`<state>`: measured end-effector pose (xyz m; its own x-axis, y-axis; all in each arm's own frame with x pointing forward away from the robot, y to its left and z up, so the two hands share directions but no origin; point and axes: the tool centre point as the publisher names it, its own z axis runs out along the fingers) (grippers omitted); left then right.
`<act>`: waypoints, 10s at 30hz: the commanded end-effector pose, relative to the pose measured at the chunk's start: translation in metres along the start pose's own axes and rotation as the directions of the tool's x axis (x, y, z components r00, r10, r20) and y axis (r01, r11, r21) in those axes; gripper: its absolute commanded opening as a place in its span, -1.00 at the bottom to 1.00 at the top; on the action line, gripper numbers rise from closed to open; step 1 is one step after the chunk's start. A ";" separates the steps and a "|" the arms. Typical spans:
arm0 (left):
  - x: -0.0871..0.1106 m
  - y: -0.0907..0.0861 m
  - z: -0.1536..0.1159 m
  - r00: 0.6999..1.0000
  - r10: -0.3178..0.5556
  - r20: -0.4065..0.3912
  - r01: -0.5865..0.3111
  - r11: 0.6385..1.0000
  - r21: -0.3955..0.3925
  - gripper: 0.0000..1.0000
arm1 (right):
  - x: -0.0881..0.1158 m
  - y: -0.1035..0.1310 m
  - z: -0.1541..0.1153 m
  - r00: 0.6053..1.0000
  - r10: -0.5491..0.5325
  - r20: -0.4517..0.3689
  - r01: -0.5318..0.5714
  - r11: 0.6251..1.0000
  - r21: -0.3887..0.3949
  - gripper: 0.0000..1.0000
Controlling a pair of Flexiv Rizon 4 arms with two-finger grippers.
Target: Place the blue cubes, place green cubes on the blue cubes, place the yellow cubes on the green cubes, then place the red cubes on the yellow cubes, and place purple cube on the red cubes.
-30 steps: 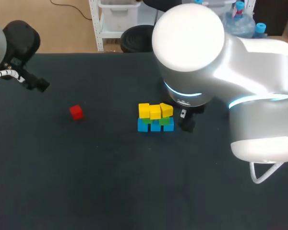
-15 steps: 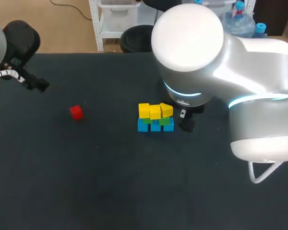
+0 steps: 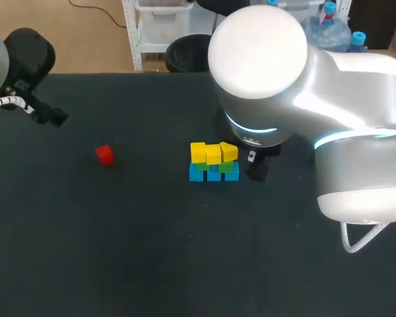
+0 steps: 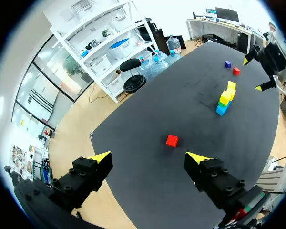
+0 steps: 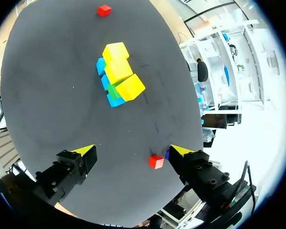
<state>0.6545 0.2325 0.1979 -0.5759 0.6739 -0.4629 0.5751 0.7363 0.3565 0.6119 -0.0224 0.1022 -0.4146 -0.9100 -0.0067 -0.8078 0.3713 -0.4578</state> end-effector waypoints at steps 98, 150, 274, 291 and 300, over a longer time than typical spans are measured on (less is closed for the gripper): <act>0.000 0.001 0.000 1.000 0.001 0.001 -0.001 1.000 0.002 1.00 | -0.051 -0.021 0.062 0.994 0.066 0.091 -0.069 0.997 0.025 -1.00; 0.000 0.001 0.000 1.000 0.001 0.001 -0.001 1.000 0.002 1.00 | -0.050 -0.015 0.063 0.992 0.121 0.046 -0.114 0.986 -0.118 -1.00; 0.000 0.001 0.000 1.000 0.001 0.001 -0.001 1.000 0.002 1.00 | -0.059 -0.005 0.071 0.980 0.179 0.080 -0.149 0.945 -0.290 -1.00; 0.000 0.001 0.000 1.000 0.001 0.001 -0.001 1.000 0.002 1.00 | -0.054 -0.003 0.072 0.984 0.178 0.027 -0.163 0.942 -0.293 1.00; 0.000 0.001 0.000 1.000 0.001 0.001 -0.001 1.000 0.002 1.00 | -0.054 -0.003 0.072 0.984 0.178 0.027 -0.163 0.942 -0.293 1.00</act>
<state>0.6545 0.2325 0.1979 -0.5758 0.6739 -0.4629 0.5751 0.7363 0.3565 0.6672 0.0136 0.0400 -0.5409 -0.8339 -0.1094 -0.8167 0.5519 -0.1687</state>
